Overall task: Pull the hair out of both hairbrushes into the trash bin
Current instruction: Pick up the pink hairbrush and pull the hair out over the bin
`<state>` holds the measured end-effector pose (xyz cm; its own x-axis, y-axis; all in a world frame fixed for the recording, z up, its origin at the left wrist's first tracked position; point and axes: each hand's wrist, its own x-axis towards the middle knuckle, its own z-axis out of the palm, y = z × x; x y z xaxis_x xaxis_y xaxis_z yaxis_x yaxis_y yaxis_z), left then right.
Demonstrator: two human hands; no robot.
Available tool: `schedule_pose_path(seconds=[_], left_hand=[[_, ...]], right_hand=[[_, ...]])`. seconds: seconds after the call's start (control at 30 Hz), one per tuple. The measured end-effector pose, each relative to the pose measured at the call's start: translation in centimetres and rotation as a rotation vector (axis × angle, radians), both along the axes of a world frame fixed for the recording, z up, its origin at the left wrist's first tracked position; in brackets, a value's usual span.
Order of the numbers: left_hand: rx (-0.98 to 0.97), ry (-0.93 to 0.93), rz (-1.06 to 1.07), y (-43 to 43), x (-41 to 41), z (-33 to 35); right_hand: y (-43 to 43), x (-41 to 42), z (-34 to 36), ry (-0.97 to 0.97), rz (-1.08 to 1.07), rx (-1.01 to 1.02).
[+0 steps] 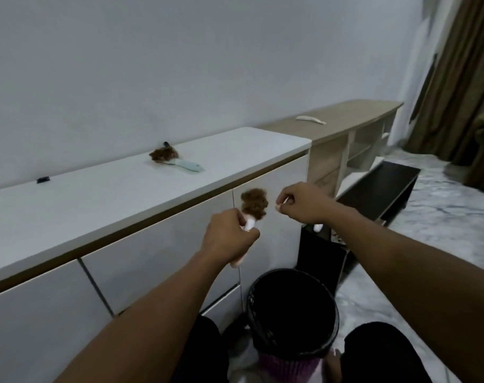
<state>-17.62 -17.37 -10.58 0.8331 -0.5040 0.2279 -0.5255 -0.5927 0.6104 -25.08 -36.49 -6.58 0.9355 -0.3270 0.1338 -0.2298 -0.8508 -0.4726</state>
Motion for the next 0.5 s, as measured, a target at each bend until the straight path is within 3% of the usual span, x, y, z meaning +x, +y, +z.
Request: schedule_pose_path(seconds=[0.23, 0.5], left_hand=[[0.062, 0.096, -0.037, -4.1, 0.5, -5.2], [0.138, 0.270, -0.041, -7.3, 4.0, -16.7]], right_hand=[[-3.2, 0.9, -5.8, 0.001, -0.081, 0.161], [-6.0, 3.1, -20.0, 0.146, -0.173, 0.372]])
